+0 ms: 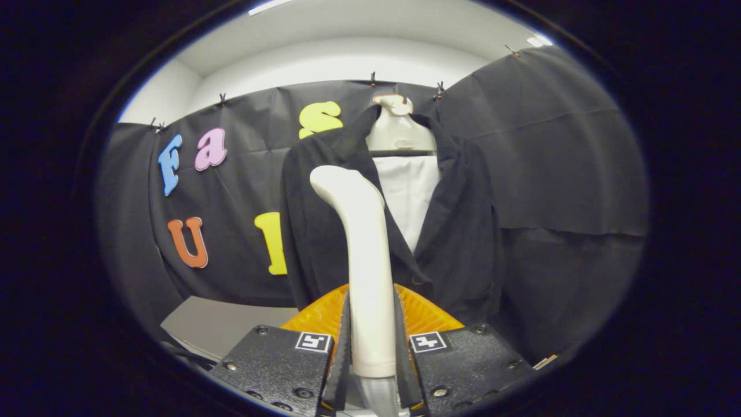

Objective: Iron the clothes twice with a garment steamer, once on the left side and once on the right side.

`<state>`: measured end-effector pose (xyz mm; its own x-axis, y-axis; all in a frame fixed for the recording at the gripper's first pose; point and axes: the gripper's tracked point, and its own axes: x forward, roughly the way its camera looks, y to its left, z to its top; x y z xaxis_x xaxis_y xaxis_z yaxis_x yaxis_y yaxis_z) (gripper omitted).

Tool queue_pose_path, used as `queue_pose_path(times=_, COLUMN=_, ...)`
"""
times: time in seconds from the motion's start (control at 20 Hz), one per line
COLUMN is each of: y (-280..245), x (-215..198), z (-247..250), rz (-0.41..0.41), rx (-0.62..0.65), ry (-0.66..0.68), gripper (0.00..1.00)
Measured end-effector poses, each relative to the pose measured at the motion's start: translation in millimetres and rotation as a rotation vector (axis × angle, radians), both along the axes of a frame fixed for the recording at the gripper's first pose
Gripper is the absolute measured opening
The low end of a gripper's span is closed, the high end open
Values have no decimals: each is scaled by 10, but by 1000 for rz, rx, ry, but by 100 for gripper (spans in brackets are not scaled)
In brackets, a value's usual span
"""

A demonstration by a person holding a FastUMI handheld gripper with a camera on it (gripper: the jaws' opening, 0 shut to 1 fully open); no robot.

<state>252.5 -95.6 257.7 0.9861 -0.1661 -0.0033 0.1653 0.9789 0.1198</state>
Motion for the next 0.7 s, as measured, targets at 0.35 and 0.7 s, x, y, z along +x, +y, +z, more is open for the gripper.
queue_pose_path(times=0.35, y=-162, x=20, z=-414, rz=-27, rx=-13, ry=68, gripper=36)
queue_pose_path(times=0.7, y=-247, x=-61, z=-739, rz=-40, rx=-15, ry=128, gripper=36)
